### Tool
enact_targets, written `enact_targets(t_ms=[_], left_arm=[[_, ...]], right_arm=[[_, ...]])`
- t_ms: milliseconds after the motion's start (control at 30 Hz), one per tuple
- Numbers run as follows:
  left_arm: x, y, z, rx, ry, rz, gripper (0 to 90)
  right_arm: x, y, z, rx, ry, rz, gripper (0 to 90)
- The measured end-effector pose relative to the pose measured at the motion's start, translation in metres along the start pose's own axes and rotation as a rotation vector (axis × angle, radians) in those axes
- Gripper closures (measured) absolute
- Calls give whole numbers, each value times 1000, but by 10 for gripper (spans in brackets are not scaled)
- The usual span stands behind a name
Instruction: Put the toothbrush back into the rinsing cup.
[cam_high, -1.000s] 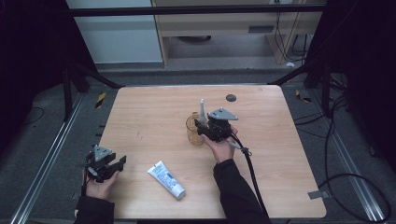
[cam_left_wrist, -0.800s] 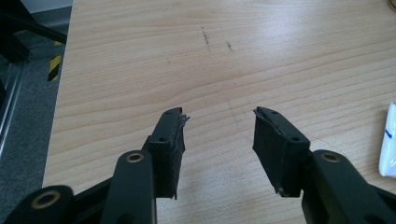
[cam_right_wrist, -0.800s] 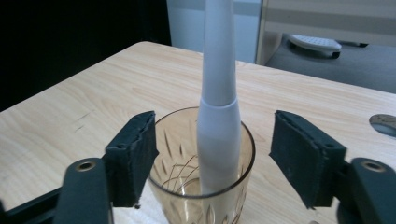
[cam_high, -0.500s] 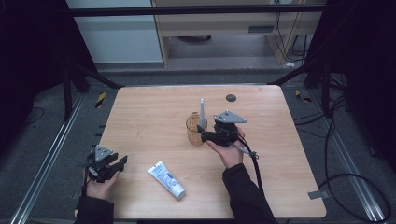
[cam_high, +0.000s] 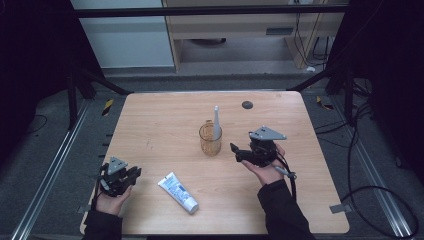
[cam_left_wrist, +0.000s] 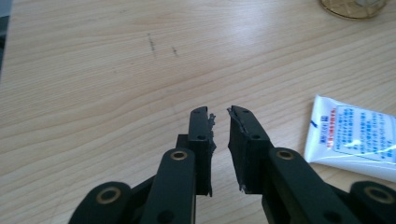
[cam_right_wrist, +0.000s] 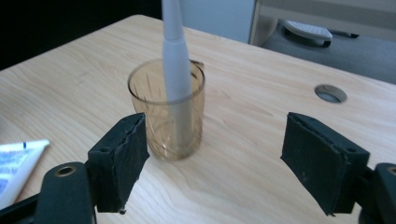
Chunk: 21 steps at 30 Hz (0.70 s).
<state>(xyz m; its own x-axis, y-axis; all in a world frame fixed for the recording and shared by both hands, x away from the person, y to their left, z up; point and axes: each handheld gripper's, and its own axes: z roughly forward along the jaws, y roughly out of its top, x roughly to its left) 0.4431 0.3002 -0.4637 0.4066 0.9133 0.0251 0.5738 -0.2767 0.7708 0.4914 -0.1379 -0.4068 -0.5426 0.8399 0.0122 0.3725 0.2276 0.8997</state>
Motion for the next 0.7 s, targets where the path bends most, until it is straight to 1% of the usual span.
enact_targets(t_ms=[33,67,100,133,167,200,333,367,400,433,467,500,533,567,600,633,700], left_arm=[[-3,0,1,1,-16,0,791],[-3,0,1,1,-16,0,799],[-5,1,1,2,-22,0,806],[-8,1,1,2,-35,2,812],[-8,1,1,2,-35,2,814],[-10,0,1,3,-45,0,814],[-19,-2,2,25,-79,9,843],[-19,-2,2,25,-79,9,849],[-24,-3,2,35,-93,15,853],[-24,-3,2,35,-93,15,859],[-27,-3,3,44,-99,26,864],[-30,-3,3,49,-106,30,864],[-34,-4,4,61,-117,45,871],[-34,-4,4,61,-117,45,873],[-38,-4,4,67,-124,52,873],[-40,-4,5,73,-130,58,877],[-44,-5,5,80,-135,66,878]], right_arm=[[-2,-3,-3,4,-6,3,224],[-2,-3,-3,4,-6,3,224],[-8,-10,-8,16,-21,2,224],[-10,-13,-10,22,-26,5,224],[-10,-13,-10,22,-26,5,224],[-12,-15,-12,27,-31,10,224],[-25,-32,-21,42,-53,28,227],[-27,-34,-22,44,-54,33,228],[-30,-39,-23,52,-56,32,229],[-30,-39,-23,52,-56,32,229],[-32,-45,-24,63,-58,36,232],[-32,-45,-24,63,-58,36,232],[-35,-54,-26,83,-46,36,239],[-36,-56,-26,86,-45,32,239],[-36,-56,-26,86,-45,32,239],[-37,-63,-27,107,-46,24,241],[-38,-65,-28,114,-51,21,241]])
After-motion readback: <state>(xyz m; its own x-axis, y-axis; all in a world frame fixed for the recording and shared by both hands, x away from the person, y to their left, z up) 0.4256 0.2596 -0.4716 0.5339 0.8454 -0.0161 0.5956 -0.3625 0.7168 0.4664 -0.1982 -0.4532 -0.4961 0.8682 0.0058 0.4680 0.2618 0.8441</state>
